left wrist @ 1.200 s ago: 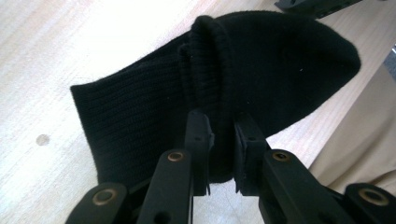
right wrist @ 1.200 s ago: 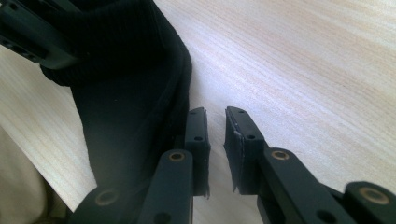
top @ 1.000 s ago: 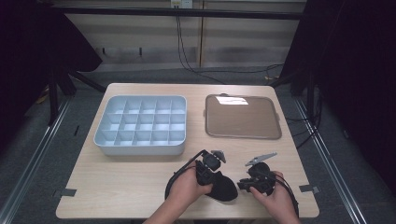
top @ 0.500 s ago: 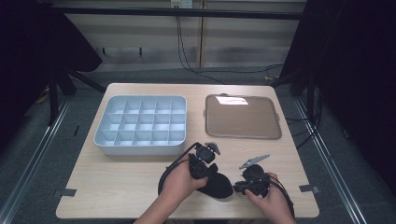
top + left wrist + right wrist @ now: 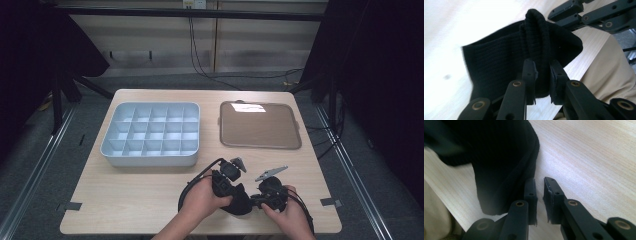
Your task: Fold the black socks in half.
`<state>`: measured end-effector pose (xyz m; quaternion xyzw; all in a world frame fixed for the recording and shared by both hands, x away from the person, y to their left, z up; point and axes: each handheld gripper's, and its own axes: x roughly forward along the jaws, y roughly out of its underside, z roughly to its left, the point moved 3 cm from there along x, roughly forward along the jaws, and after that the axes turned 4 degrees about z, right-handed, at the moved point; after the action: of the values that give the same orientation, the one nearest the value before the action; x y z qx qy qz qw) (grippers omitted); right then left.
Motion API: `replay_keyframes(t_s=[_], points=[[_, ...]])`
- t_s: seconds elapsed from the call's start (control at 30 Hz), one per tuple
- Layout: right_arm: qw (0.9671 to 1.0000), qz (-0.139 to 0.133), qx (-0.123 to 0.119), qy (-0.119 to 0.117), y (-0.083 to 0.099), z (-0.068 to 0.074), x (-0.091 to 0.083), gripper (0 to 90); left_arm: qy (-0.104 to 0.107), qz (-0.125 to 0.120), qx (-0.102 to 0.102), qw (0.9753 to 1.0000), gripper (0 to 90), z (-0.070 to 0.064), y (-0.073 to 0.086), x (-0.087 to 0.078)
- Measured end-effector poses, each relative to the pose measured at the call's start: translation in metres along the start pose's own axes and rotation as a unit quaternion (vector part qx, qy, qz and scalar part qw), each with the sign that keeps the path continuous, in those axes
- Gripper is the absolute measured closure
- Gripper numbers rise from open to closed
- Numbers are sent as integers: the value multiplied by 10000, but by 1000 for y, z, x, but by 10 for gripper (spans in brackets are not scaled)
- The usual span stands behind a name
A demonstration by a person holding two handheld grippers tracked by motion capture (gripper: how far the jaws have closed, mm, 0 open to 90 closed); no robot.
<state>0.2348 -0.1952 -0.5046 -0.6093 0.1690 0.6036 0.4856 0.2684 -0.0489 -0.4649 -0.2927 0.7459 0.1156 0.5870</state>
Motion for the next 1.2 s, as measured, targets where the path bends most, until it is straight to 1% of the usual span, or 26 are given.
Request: replay_keyframes(t_s=[0.03,0.07,0.13,0.2,0.27,0.37,0.4,0.43,0.47,0.53,0.57,0.6,0.67,0.73,0.77,0.8,0.83,0.87,0.9,0.93,1.03,1.07,1.1,1.13,1.2], points=[[10000,0,0,0,0,0,0,806,0,0,0,10000,775,0,0,0],[10000,-13,7,-4,0,0,0,809,59,-1,-41,10000,775,0,-1,6],[10000,-20,7,-20,0,-1,0,808,66,40,-13,10000,773,0,-2,9],[10000,-8,50,-19,1,-1,0,809,50,21,-5,10000,763,-1,-2,10],[10000,0,65,-5,1,-1,-1,809,77,10,7,10000,752,-2,-2,11],[10000,-6,44,5,1,-1,-1,808,98,-54,-20,9999,729,-2,-1,11],[10000,-11,42,8,1,-2,-1,808,134,-71,-26,9999,687,-1,0,8],[10000,-11,42,8,1,-2,-1,808,134,-71,-26,9999,674,-1,0,8],[10000,-15,42,12,1,-2,-1,808,145,-105,-55,9998,669,-1,1,6],[10000,-14,59,15,1,-2,-1,809,146,-93,-37,9998,651,-1,1,4],[10000,-14,59,15,1,-2,-1,809,161,-124,-5,9998,651,-1,1,1],[10000,-20,48,20,1,-2,-1,809,166,-149,-18,9998,625,-1,1,-1],[10000,-19,49,19,1,-2,-1,809,229,-275,-15,9994,602,-1,1,-9],[10000,-18,52,18,1,-2,-1,809,243,-314,-18,9992,595,-1,1,-12],[10000,-18,51,16,1,-2,-1,809,234,-392,-45,9989,587,-1,0,-15],[10000,-14,57,10,1,-2,-1,809,224,-456,-71,9987,550,-1,0,-18],[10000,-18,52,8,1,-3,-1,809,186,-525,-65,9984,537,2,0,-23],[10000,-7,79,-1,1,-2,-1,810,118,-560,-104,9983,536,4,0,-24],[10000,-15,82,1,1,-2,-1,810,100,-589,-128,9981,530,5,0,-26],[10000,-15,82,2,1,-2,-1,811,118,-675,-172,9975,524,8,0,-28],[10000,-36,70,-4,1,-3,0,810,5,-704,-170,9974,516,13,1,-32],[10000,-21,93,-4,1,-3,-1,811,-25,-693,-216,9974,514,14,2,-32],[10000,-21,93,-3,1,-3,-1,810,-62,-667,-222,9975,512,17,2,-31],[10000,-20,93,-6,1,-3,-1,810,-66,-659,-271,9974,508,19,2,-30],[10000,-19,93,-7,1,-3,-1,811,-91,-542,-260,9982,496,21,3,-25]])
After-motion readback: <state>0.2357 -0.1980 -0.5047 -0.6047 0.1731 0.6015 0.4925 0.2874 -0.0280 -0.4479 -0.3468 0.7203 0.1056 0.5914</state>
